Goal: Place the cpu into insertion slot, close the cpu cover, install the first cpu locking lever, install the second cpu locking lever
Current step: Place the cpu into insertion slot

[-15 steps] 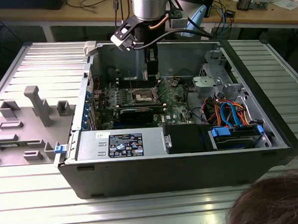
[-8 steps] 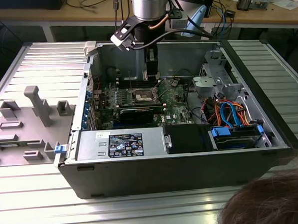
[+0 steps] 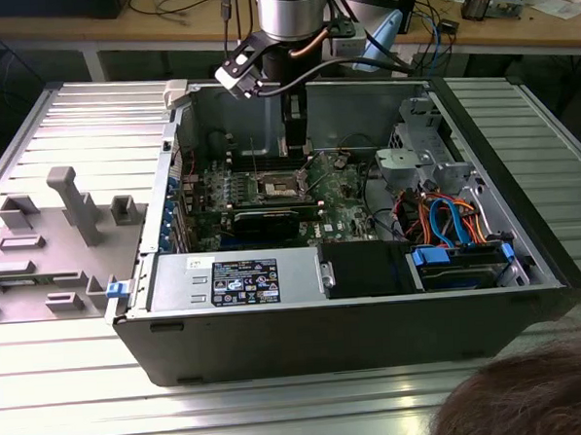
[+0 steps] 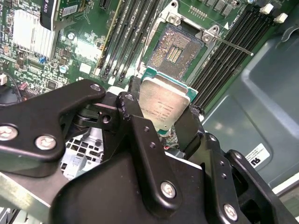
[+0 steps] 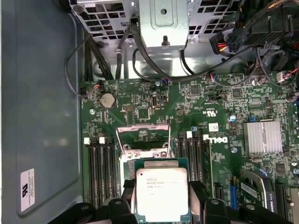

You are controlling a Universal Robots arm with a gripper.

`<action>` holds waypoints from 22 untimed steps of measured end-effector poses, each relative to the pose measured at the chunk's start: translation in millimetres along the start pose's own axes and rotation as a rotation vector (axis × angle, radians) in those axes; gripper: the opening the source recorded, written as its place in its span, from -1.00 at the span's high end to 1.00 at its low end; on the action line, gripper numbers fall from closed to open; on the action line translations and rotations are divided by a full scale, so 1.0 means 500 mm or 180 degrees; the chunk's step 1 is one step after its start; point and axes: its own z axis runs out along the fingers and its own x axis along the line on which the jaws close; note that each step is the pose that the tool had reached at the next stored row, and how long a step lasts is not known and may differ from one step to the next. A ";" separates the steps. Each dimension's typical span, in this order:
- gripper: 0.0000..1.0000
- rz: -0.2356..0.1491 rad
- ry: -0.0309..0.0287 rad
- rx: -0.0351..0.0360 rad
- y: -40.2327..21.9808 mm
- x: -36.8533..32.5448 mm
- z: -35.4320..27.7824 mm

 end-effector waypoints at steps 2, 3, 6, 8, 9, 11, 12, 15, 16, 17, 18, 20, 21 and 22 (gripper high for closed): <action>-0.09 0.0014 -0.0001 0.0000 0.000 0.000 0.000; -0.09 0.0019 -0.0001 0.0000 0.000 0.000 0.000; -0.09 0.0037 -0.0003 0.0000 0.000 0.000 0.001; -0.09 0.0047 -0.0003 0.0000 0.000 0.000 0.001; -0.09 0.0052 -0.0004 0.0000 0.000 0.000 0.001; -0.09 0.0062 -0.0004 0.0000 0.000 0.000 0.001; -0.09 0.0069 -0.0005 0.0000 0.000 0.000 0.001; -0.09 0.0112 -0.0008 -0.0001 0.000 0.000 0.001; -0.09 0.0122 -0.0008 -0.0001 0.000 0.000 0.002; -0.09 0.0126 -0.0009 -0.0001 0.000 0.000 0.002; -0.09 0.0126 -0.0009 -0.0001 0.000 0.000 0.002; -0.09 0.0122 -0.0008 -0.0001 -0.001 0.000 0.002; -0.09 0.0106 -0.0006 -0.0001 -0.001 0.000 0.003; -0.09 0.0076 -0.0004 0.0000 -0.002 0.000 0.003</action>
